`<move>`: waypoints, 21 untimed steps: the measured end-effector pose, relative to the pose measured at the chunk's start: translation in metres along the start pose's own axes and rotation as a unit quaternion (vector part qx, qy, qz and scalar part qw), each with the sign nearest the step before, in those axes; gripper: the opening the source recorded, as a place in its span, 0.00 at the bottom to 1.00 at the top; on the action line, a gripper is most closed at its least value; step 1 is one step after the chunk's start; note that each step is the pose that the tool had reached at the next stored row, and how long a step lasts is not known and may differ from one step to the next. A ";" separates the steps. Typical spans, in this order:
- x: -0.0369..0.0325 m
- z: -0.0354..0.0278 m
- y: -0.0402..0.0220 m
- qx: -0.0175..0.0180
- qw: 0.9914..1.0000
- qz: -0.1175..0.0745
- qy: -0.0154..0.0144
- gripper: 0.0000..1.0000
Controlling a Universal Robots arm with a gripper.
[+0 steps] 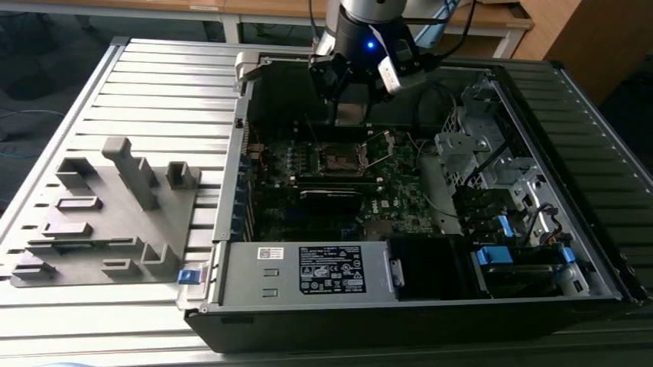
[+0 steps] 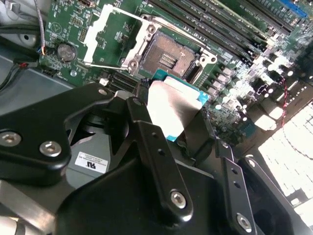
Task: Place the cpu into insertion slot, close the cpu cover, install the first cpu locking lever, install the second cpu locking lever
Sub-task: 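Place the cpu into insertion slot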
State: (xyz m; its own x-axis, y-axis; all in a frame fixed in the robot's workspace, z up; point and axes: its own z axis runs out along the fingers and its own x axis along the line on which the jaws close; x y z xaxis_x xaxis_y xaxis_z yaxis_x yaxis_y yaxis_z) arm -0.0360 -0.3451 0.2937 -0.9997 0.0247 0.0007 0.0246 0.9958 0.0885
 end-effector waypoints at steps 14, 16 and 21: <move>0.0019 0.0123 -0.0011 0.000 1.000 0.000 0.000 0.54; 0.0019 0.0123 -0.0011 0.000 1.000 0.000 0.000 0.54; 0.0019 0.0129 -0.0011 0.000 1.000 0.000 0.000 0.54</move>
State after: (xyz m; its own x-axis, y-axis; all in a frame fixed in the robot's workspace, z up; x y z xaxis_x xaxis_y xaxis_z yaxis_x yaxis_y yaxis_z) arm -0.0378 -0.3451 0.2808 -0.9997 0.0248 0.0005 0.0247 0.9958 0.0886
